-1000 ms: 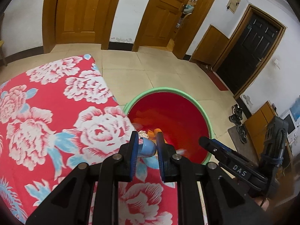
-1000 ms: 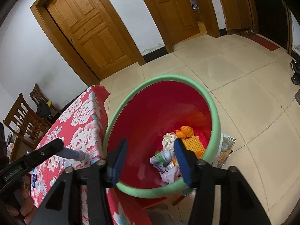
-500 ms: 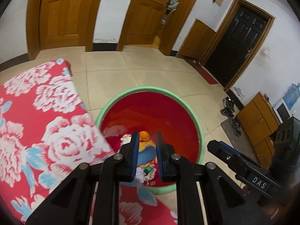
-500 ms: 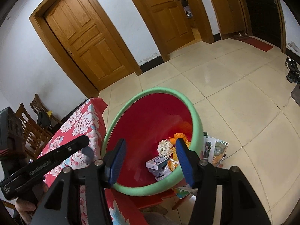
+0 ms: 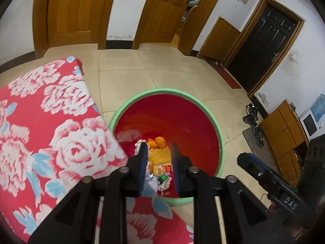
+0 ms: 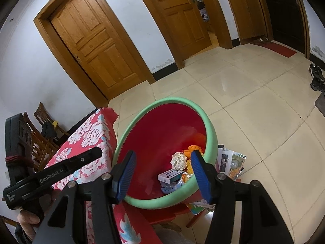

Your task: Collect trash

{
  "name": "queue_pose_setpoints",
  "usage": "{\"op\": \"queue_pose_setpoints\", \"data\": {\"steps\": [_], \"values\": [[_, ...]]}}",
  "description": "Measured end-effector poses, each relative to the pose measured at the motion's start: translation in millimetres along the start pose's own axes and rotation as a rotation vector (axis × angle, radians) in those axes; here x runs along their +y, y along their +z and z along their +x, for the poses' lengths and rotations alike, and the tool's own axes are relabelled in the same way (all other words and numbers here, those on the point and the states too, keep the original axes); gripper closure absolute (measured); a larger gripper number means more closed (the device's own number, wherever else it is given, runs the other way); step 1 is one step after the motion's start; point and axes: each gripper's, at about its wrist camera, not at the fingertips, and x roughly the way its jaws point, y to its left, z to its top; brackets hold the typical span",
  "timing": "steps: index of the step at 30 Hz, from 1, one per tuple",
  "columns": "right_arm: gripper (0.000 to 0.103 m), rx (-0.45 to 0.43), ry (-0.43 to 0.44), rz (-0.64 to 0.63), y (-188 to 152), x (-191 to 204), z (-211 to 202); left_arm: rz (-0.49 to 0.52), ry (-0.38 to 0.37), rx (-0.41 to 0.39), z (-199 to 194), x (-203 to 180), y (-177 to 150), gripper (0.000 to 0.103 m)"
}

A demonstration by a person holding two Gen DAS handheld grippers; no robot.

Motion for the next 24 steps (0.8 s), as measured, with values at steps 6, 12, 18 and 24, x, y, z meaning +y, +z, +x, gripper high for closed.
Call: {"op": "queue_pose_setpoints", "data": {"steps": [6, 12, 18, 24], "values": [[0.031, 0.009, 0.02, -0.048, -8.9, 20.9, -8.6, -0.046, 0.06, 0.001, -20.3, 15.2, -16.1, 0.07], [0.021, 0.005, 0.049, -0.11, -18.3, 47.2, -21.0, -0.093, 0.14, -0.03, -50.3, 33.2, -32.2, 0.056], [0.016, -0.004, 0.074, -0.161, -28.0, 71.4, -31.7, -0.136, 0.222, -0.082, -85.7, 55.6, -46.7, 0.053], [0.003, -0.028, 0.086, -0.198, -39.9, 96.6, -41.1, -0.158, 0.303, -0.124, -119.5, 70.1, -62.6, 0.053]]}}
